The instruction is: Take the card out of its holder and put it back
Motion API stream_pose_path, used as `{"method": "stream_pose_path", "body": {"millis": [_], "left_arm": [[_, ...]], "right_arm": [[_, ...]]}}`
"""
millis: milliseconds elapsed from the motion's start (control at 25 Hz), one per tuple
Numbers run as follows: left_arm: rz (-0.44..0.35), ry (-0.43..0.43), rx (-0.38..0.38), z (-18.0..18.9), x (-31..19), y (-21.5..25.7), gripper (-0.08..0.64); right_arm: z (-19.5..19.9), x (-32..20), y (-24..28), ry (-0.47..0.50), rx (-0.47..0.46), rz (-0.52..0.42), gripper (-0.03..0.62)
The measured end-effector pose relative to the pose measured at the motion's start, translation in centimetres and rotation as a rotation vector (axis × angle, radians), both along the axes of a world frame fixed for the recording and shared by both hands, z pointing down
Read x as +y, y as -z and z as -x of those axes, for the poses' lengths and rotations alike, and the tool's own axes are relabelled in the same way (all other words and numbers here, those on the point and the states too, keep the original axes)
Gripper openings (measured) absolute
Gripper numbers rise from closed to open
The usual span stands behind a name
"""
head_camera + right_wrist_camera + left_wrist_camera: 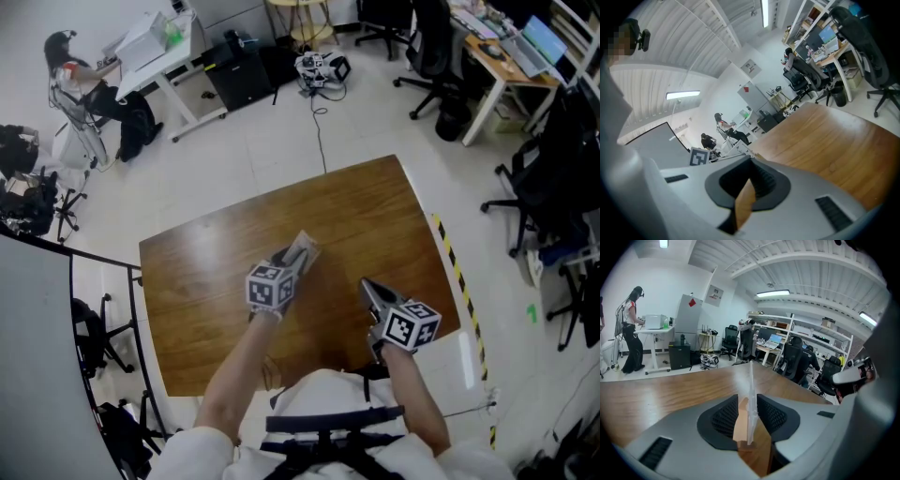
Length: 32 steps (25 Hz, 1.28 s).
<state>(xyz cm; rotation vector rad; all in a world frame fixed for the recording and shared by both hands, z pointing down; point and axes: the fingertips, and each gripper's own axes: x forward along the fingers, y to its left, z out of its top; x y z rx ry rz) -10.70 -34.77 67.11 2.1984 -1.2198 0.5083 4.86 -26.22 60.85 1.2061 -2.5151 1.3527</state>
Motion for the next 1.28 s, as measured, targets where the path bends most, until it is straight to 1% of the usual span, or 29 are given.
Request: {"method": "stream_pose_path", "body": {"millis": [80,160,320,400,440,680,1040,1280], "left_arm": [[0.005,-0.002,-0.006,0.0,0.0,-0.2,0.117],[0.009,-0.003,-0.01,0.0,-0.1,-0.4,0.097],[0.015,-0.014,-0.011,-0.2,0.0,-0.7,0.095],[0.017,-0.016,-0.012,-0.2,-0.1,-0.9,0.071],[0.017,-0.017,-0.012,-0.2,-0.1,-0.9,0.071],[0.01,-0.037,-0.012,-0.6,-0.1,-0.7,0.018],[0.001,-0.061,-0.032,-0.7,0.0,-0.7,0.015],[-0.019,-0.058,-0.04,-0.8,-0.2,0.2,0.015]], "right_arm": [[0.0,-0.1,0.0,-0.002,0.0,0.0,0.002],[-0.1,-0.1,-0.2,-0.004,-0.001,0.001,0.002],[-0.3,-0.2,-0.5,-0.009,-0.002,0.008,0.002],[-0.4,-0.3,-0.6,-0.011,-0.004,0.011,0.001],[-0.5,-0.3,-0.7,-0.012,-0.005,0.012,0.0],[-0.6,-0.5,-0.8,-0.015,-0.007,0.016,0.002],[-0.6,-0.6,-0.9,-0.019,-0.003,0.018,0.002],[-0.9,-0.5,-0.8,-0.026,-0.006,0.016,0.001]]}}
